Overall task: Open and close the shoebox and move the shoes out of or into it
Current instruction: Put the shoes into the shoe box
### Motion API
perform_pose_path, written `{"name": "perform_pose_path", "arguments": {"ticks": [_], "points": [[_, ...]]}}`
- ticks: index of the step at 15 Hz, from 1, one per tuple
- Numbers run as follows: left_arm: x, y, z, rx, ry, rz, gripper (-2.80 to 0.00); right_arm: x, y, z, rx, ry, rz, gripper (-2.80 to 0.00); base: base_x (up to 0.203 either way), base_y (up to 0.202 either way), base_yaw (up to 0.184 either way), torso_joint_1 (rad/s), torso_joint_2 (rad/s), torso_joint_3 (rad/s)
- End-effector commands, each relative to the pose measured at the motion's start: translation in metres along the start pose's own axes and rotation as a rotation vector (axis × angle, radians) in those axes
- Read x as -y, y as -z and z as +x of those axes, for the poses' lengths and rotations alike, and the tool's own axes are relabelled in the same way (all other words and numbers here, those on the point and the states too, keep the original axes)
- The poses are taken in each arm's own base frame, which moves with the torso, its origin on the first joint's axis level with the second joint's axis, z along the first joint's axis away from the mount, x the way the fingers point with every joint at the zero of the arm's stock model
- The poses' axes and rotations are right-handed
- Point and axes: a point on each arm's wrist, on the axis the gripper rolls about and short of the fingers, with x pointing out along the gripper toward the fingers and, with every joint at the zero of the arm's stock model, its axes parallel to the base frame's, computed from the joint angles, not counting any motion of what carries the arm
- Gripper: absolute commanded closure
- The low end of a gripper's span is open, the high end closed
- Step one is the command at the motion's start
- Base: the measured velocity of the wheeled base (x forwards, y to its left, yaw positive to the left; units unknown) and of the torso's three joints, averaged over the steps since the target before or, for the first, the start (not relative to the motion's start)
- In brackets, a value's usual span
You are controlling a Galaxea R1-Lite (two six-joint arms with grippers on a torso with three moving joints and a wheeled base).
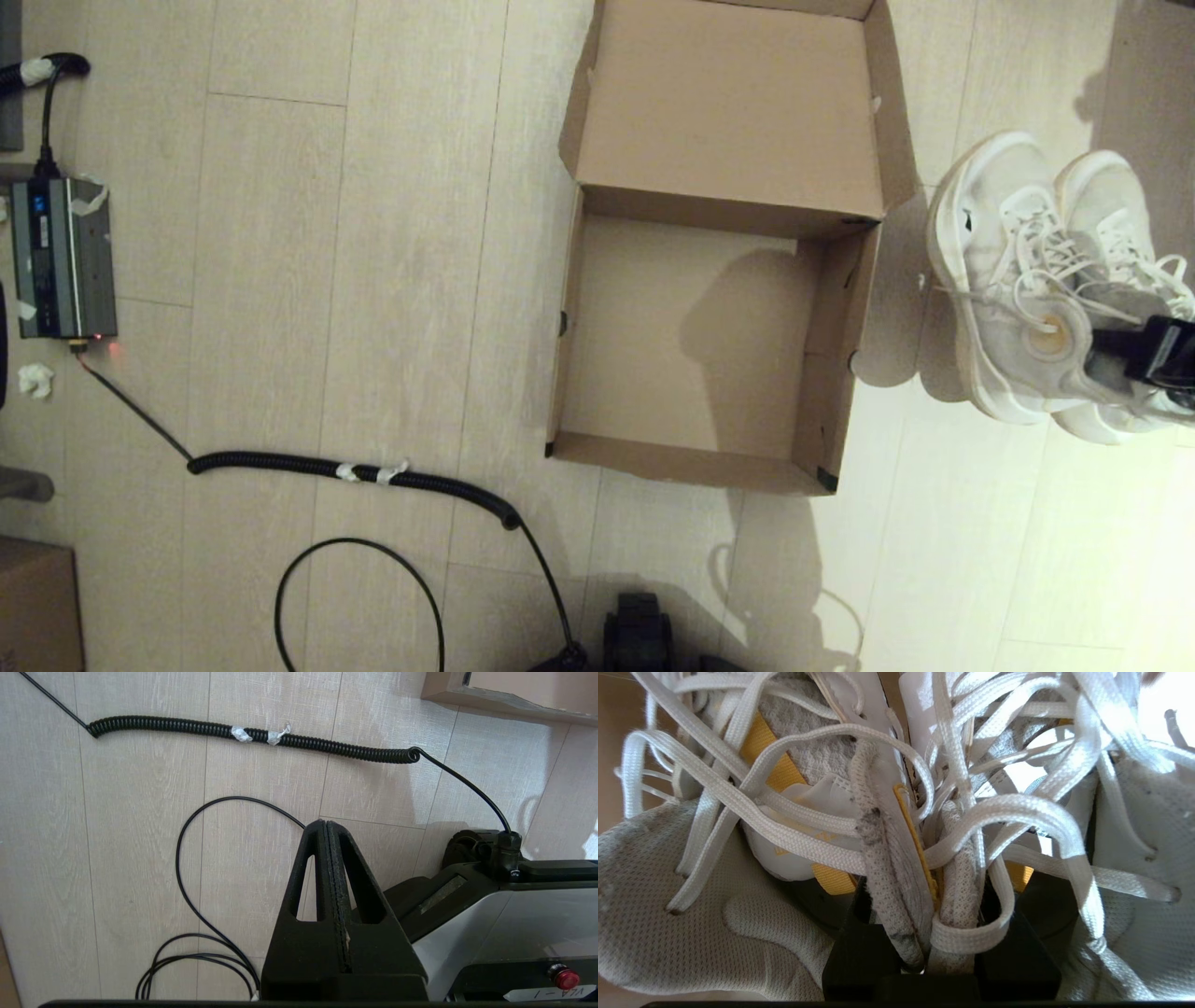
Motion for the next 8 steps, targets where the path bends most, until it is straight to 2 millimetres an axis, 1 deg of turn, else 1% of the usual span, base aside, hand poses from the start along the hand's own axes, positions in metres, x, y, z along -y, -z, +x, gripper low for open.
{"name": "perform_pose_path", "arguments": {"ticks": [1, 4, 5, 6, 8], "points": [[0.000, 0.000, 0.001, -0.012, -0.001, 0.000, 0.00, -0.031, -0.024, -0.067, 0.098, -0.049, -0.043, 0.00, 0.000, 0.000, 0.000, 0.000, 0.00, 0.000], [0.000, -0.001, 0.003, -0.037, -0.002, 0.000, 0.00, -0.060, -0.039, -0.127, 0.092, -0.147, -0.054, 0.00, 0.000, 0.000, 0.000, 0.000, 0.00, 0.000], [0.000, -0.001, 0.003, -0.045, -0.002, 0.000, 0.00, -0.067, -0.042, -0.139, 0.081, -0.198, -0.056, 0.00, 0.000, 0.000, 0.000, 0.000, 0.00, 0.000], [0.000, -0.002, 0.005, -0.061, -0.002, 0.000, 0.00, -0.073, -0.043, -0.145, 0.058, -0.280, -0.058, 0.00, 0.000, 0.000, 0.000, 0.000, 0.00, 0.000], [0.000, -0.002, 0.005, -0.073, -0.003, 0.000, 0.00, -0.085, -0.046, -0.146, 0.030, -0.452, -0.081, 0.00, 0.000, 0.000, 0.000, 0.000, 0.00, 0.000]]}}
